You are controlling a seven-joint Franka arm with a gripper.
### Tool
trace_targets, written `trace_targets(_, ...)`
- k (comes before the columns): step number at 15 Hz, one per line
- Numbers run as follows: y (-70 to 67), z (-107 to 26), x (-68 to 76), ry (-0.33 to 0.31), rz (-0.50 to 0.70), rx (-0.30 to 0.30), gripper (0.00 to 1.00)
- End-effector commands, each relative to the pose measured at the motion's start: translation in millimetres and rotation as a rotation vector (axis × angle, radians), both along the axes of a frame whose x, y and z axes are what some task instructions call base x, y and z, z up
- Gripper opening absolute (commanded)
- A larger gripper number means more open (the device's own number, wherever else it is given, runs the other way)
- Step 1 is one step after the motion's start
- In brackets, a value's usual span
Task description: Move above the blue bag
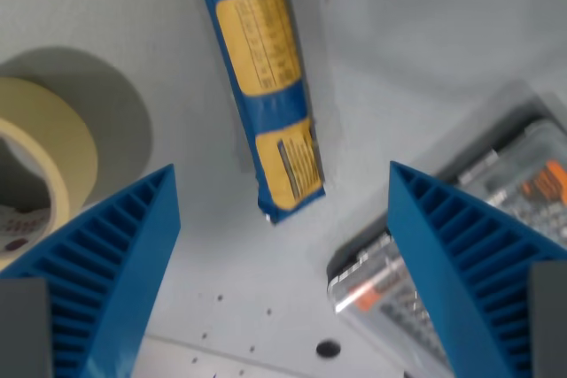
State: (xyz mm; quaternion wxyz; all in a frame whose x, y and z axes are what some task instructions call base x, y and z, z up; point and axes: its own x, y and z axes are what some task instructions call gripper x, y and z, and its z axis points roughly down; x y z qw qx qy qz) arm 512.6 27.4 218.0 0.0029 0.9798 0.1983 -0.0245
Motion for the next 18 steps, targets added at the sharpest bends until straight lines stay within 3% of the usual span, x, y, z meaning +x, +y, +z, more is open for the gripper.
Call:
trace_targets(1,4.1,-13.3,-1.5,-0.081,0.172,-0.026,1.00)
trace_targets(9,11.2,-48.6,3.2,-0.082,0.176,-0.034,1.00)
trace_targets(18,13.3,-58.2,3.4,-0.080,0.145,-0.033,1.00)
